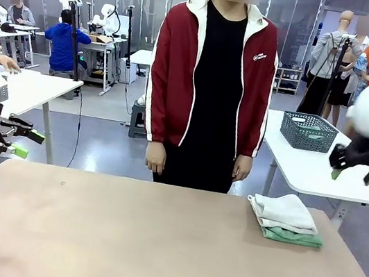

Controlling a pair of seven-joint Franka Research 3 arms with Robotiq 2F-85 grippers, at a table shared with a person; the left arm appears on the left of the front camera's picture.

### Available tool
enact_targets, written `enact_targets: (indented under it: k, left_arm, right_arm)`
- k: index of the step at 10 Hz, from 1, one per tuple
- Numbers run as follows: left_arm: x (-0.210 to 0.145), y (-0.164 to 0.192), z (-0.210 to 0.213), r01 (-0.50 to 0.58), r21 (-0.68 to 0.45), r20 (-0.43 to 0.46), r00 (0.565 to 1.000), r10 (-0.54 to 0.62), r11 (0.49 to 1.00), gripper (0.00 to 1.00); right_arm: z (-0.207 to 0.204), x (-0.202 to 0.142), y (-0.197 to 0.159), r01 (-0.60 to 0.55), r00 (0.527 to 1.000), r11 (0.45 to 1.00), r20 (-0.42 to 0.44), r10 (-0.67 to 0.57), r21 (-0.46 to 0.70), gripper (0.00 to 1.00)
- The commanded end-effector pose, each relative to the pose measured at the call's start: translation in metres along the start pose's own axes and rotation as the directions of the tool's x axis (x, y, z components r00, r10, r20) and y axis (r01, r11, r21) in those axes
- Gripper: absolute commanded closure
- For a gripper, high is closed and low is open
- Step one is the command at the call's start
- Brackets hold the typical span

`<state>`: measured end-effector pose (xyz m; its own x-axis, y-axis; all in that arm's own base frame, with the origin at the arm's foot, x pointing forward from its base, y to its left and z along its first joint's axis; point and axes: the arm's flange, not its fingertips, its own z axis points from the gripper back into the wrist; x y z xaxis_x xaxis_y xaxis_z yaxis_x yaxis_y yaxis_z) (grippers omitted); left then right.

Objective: Fold the towels and place them in the basket.
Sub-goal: Stack the folded Towel with hook on the right side of the table.

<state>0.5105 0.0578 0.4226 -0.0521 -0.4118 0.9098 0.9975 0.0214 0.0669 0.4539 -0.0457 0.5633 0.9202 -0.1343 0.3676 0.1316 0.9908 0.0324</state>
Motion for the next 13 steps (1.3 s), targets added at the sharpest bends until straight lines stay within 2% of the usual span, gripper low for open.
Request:
enact_targets:
  k: [1,3,5,7,8,13]
  left_arm:
    - [0.002,-0.003,0.000,0.006,0.005,-0.002,1.000,-0.006,1.000,0.14]
    - [0.002,-0.003,0.000,0.006,0.005,-0.002,1.000,-0.006,1.000,0.14]
    - [0.002,-0.003,0.000,0.006,0.005,-0.002,1.000,-0.006,1.000,0.14]
    - [0.002,-0.003,0.000,0.006,0.005,-0.002,1.000,-0.006,1.000,0.14]
    - [0.002,-0.003,0.000,0.006,0.005,-0.002,1.000,-0.006,1.000,0.14]
    - [0.002,-0.003,0.000,0.006,0.005,-0.002,1.000,-0.006,1.000,0.14]
  right_arm:
    - [0.067,-0.053,0.006,0.061,0.998,0.992,-0.011,-0.060,0.106,0.23]
    - [0.107,-0.091,0.014,0.051,0.999,0.991,0.009,-0.052,0.123,0.23]
    - [0.118,-0.112,0.016,0.008,1.000,0.994,0.017,-0.010,0.111,0.23]
    - [0.119,-0.119,0.019,0.003,0.999,0.992,0.038,-0.008,0.125,0.23]
    - [0.131,-0.114,0.015,0.002,1.000,0.994,0.017,-0.004,0.112,0.23]
    - [0.131,-0.114,0.015,0.002,1.000,0.994,0.017,-0.004,0.112,0.23]
